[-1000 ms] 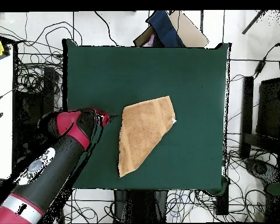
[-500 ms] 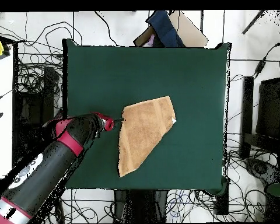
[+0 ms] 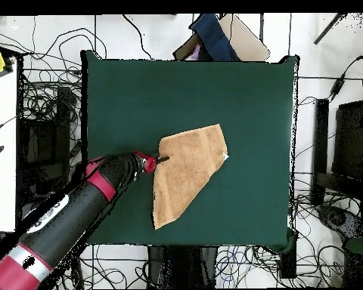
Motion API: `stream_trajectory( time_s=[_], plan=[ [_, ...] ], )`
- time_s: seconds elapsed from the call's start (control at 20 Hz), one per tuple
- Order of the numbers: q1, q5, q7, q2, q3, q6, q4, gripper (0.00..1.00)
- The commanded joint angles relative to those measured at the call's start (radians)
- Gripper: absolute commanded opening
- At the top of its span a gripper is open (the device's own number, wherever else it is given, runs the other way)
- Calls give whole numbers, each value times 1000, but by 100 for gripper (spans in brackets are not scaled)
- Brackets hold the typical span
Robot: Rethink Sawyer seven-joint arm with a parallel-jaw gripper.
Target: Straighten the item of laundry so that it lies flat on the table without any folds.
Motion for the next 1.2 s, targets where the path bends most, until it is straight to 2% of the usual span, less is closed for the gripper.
stream_trajectory(
  time_s=[0.05,0.2,0.45,0.55,0.8,1.2],
  plan=[
    [-23,99,326,108,126,-109,-35,100],
    [-16,124,336,138,110,-102,-48,100],
    [2,152,356,130,101,-82,-24,100],
    [-7,154,333,105,126,-88,-12,100],
    [-71,131,212,-43,266,-125,72,100],
    [-107,108,186,-119,363,-161,120,100]
  ],
)
